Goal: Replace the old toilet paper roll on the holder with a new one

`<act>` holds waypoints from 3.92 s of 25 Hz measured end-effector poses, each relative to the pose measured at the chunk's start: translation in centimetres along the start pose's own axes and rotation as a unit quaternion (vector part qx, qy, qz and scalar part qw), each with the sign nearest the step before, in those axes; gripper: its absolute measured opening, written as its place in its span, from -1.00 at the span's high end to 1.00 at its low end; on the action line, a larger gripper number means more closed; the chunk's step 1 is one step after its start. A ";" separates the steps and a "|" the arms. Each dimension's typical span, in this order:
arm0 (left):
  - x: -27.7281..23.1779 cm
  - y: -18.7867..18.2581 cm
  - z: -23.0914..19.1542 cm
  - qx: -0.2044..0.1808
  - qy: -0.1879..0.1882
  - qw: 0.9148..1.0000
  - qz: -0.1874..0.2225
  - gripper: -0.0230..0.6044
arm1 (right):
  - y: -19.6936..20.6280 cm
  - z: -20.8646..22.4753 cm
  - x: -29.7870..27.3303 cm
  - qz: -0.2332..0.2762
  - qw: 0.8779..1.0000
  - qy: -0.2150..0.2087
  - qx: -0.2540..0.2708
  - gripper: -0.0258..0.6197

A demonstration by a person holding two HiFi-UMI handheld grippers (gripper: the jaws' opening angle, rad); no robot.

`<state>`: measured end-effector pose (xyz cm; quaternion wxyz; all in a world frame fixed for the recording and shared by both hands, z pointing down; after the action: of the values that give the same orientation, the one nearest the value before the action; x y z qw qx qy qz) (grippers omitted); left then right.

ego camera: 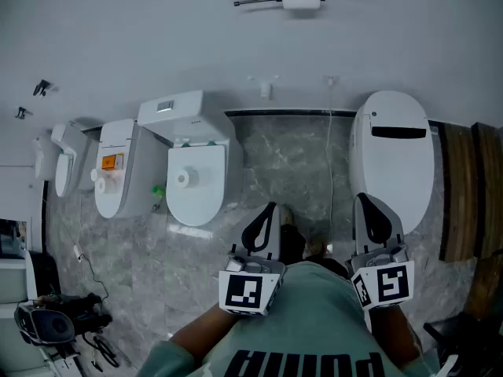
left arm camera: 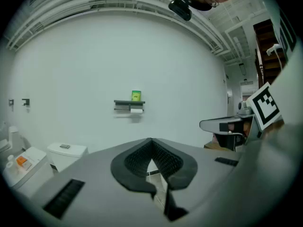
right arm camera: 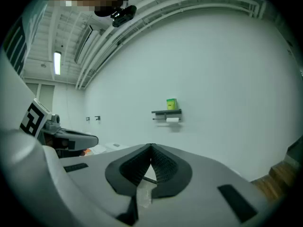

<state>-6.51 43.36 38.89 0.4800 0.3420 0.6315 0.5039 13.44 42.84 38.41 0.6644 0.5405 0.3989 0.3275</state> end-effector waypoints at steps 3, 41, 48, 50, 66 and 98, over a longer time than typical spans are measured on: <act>-1.8 -0.2 -1.4 0.000 0.003 1.000 -0.001 0.90 | -0.2 0.5 -2.0 -0.003 1.000 0.011 -0.002 0.92; -18.8 -6.5 -13.9 0.018 0.022 0.999 0.037 0.90 | -7.3 2.8 -22.5 -0.006 0.999 0.023 0.029 0.92; -22.1 -7.7 -12.2 0.012 -0.015 0.999 0.028 0.90 | -7.5 7.1 -24.9 0.003 1.000 -0.013 0.017 0.92; -22.9 -7.7 -11.6 0.016 -0.023 0.999 0.018 0.90 | -7.6 8.2 -25.4 0.001 1.000 -0.025 0.017 0.92; -26.8 -8.6 -6.8 -0.018 -0.072 0.997 -0.004 0.90 | -7.3 15.2 -27.0 0.017 0.997 -0.078 0.022 0.92; -37.4 -12.0 -15.3 -0.013 0.031 0.999 0.032 0.90 | -9.7 16.0 -36.4 -0.017 0.998 0.055 -0.010 0.92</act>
<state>-8.98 1.33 37.58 0.4485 0.3402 0.6277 0.5376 10.60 2.07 36.85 0.6524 0.5082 0.4408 0.3489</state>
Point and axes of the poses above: the fingertips, and each gripper's own axes: x backward along the fingers, z to its right, y out of its underside, the point moved 6 cm from there along x, backward along the fingers, and after that the axes turned 4 degrees about -y, right-handed, at the moved point
